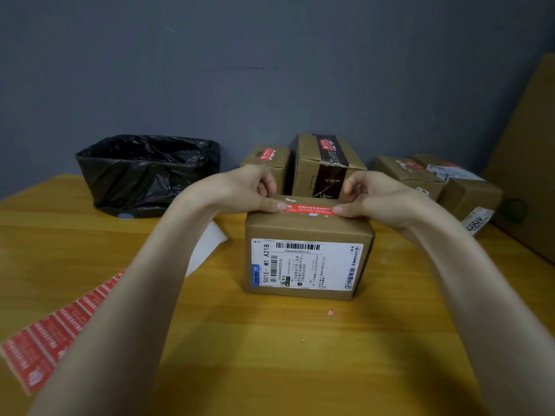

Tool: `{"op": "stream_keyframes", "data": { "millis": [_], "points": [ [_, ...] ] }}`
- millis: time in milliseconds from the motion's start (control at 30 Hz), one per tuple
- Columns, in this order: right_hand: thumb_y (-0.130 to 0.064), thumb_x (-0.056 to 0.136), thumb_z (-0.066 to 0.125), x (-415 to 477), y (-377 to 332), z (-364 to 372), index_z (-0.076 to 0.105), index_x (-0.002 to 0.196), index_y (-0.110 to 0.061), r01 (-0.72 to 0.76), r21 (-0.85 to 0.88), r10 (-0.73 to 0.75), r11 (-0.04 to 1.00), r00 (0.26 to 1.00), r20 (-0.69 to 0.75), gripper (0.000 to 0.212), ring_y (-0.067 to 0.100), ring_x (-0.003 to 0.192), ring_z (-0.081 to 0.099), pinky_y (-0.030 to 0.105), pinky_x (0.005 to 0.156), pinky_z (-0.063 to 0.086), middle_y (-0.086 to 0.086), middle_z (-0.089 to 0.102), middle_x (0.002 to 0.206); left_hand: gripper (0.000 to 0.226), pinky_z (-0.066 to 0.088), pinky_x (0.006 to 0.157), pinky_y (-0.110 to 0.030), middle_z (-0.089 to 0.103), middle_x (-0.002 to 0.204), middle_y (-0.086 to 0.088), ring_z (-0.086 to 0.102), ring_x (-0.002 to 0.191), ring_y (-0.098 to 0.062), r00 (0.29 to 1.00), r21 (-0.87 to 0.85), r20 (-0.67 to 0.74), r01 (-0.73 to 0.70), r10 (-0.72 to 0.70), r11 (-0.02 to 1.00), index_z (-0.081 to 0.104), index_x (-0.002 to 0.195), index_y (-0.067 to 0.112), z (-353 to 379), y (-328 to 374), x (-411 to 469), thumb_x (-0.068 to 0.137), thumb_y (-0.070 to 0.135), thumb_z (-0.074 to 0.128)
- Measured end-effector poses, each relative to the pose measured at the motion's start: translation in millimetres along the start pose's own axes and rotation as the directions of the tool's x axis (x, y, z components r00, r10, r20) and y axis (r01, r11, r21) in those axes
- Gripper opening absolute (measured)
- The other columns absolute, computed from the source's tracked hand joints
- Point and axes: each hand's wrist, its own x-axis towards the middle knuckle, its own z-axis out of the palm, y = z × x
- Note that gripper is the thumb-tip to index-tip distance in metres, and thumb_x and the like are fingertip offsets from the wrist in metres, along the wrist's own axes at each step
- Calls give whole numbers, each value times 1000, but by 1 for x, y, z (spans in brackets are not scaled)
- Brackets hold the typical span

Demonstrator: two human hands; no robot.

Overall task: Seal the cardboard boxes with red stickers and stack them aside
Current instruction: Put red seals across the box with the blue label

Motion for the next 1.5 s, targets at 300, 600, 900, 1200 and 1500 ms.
{"op": "stream_keyframes", "data": {
  "millis": [300,600,900,1200,1500],
  "points": [
    [-38,88,60,-2,-7,19,44,83,-23,8,-160,-32,987,988,-149,23,10,84,45,21,57,33,-9,44,83,49,45,63,-28,59,81,2,54,74,-11,977,183,-185,144,-110,973,56,86,13,21,25,-2,74,61,63],
    [-49,74,71,-4,-10,20,44,94,-20,-3,-209,-24,978,991,-130,44,14,91,49,28,66,37,-6,49,91,33,38,63,-25,48,73,5,44,66,-7,994,50,-102,51,-46,997,50,81,16,10,12,0,76,40,72],
    [-18,75,76,2,5,-1,49,79,-23,4,73,-5,997,1000,20,28,15,83,49,34,78,42,-2,51,84,21,46,64,-17,58,73,0,52,64,-7,998,-190,-57,-18,8,982,53,76,15,-5,-6,-2,77,20,73],
    [-30,78,73,10,3,17,42,71,-25,6,-85,-25,996,974,-224,32,15,79,44,24,55,31,-8,42,74,30,38,61,-26,49,65,5,44,60,-8,968,-16,-250,12,-16,1000,48,68,17,13,1,10,77,30,75],
    [-18,91,58,3,10,-1,47,71,-18,32,291,0,956,994,-111,22,11,55,38,23,52,32,-1,42,61,60,40,87,-21,53,122,7,47,114,-9,983,125,-97,-142,155,982,50,121,26,10,20,-5,71,55,66]
  ]
}}
